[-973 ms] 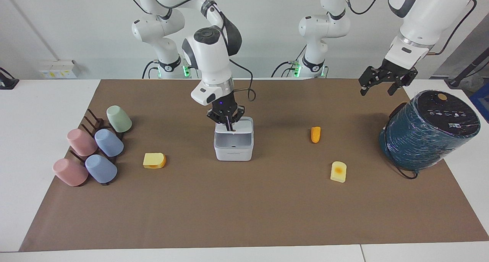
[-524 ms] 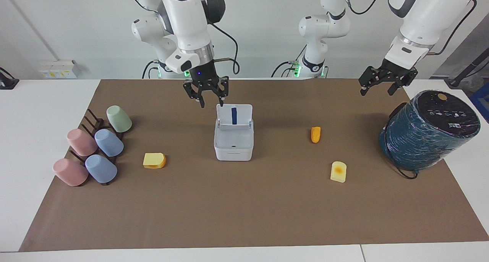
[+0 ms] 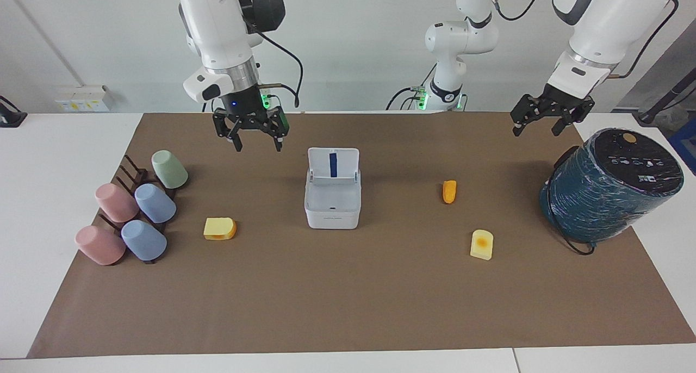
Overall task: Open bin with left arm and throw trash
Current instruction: 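Carry the lid away with the right gripper and withdraw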
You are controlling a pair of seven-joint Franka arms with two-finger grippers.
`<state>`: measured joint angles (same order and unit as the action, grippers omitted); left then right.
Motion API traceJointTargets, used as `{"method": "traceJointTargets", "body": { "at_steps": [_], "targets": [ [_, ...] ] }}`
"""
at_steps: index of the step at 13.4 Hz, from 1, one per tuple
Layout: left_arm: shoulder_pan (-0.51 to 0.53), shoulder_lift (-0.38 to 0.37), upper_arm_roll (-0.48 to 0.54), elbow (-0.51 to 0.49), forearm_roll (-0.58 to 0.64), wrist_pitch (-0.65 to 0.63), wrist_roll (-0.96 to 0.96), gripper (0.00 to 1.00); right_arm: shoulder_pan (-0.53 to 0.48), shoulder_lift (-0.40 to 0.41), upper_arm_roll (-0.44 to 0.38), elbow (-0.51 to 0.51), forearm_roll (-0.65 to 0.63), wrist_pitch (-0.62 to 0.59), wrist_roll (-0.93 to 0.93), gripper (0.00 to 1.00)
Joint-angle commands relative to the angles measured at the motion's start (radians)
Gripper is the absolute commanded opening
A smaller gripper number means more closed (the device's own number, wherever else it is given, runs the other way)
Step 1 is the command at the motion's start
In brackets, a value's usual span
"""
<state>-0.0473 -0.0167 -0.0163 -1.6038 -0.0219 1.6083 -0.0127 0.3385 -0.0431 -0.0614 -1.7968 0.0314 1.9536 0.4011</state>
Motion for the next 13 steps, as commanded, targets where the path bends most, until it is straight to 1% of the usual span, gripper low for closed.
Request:
{"method": "traceJointTargets", "body": {
  "at_steps": [1, 2, 7, 10, 13],
  "targets": [
    [0.000, -0.008, 0.001, -0.007, 0.014, 0.010, 0.011, 1.00, -0.061, -0.008, 0.009, -0.007, -0.011, -0.005, -0.047, 1.00],
    [0.001, -0.008, 0.001, -0.007, 0.014, 0.010, 0.011, 1.00, -0.082, -0.008, 0.009, -0.007, -0.013, -0.013, -0.062, 1.00],
    [0.003, -0.005, 0.001, -0.007, 0.013, 0.012, 0.008, 1.00, -0.209, -0.009, 0.009, 0.045, -0.011, -0.134, -0.180, 1.00],
    [0.001, 0.003, 0.001, -0.005, 0.013, 0.025, 0.005, 1.00, -0.269, -0.011, 0.009, 0.077, -0.013, -0.200, -0.267, 1.00],
    [-0.008, 0.038, 0.001, 0.007, 0.010, 0.027, -0.004, 1.00, -0.305, -0.011, 0.008, 0.149, -0.033, -0.298, -0.315, 1.00]
  ]
}}
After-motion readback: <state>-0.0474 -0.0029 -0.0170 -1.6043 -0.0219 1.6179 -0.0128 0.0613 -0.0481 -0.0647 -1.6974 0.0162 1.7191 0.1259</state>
